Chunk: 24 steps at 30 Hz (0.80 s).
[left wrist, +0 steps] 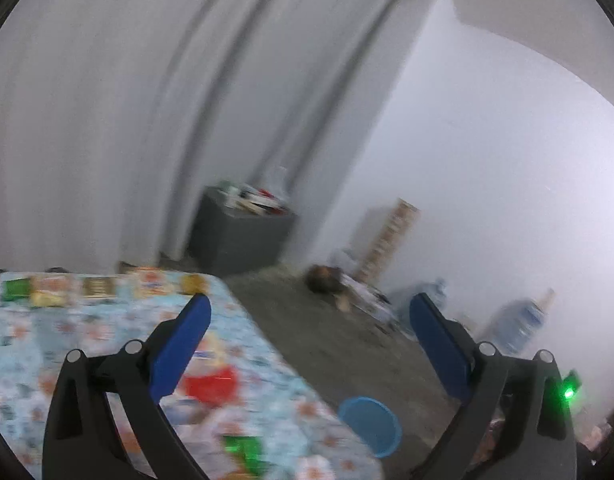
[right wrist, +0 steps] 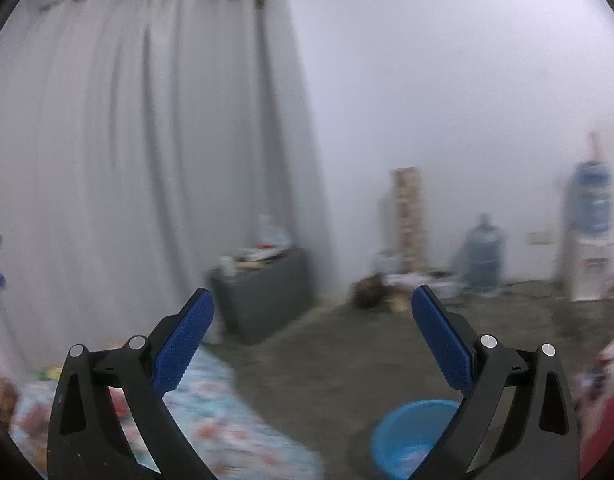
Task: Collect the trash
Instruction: 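Move both tools back over the bed toward the glove and red wrapper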
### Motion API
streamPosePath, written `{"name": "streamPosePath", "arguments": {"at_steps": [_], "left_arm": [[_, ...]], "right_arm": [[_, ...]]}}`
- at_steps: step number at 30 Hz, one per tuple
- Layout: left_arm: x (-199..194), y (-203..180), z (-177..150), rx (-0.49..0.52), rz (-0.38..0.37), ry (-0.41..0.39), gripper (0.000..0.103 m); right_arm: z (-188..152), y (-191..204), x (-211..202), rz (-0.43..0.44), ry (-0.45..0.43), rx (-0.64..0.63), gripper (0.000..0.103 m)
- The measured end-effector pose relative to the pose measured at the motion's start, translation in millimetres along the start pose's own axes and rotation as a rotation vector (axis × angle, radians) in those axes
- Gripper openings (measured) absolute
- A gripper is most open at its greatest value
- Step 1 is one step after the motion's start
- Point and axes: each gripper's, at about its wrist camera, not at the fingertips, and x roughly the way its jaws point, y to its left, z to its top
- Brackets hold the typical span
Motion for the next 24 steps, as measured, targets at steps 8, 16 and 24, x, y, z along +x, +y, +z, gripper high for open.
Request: {"name": "streamPosePath", "arguments": {"at_steps": [8,16,24], "left_arm": [[-3.2,92.5,-26.1,-0.125,0.138,0.118,0.097],[18.9,152.5,-41.0,-0.225,0.119,0.228,0.097],[40.1,162.5,-57.7,-0.226,0.088,0.29,0.092]], "right_arm": [[0.9,44.7,58.8,0.335,0.298,0.108,0.095],[-22.7,93.9,109.5,0.543,0.639,0.149,0.093],[-28.2,179.3,97.1,0.646,0.751,0.036,0.085]]}}
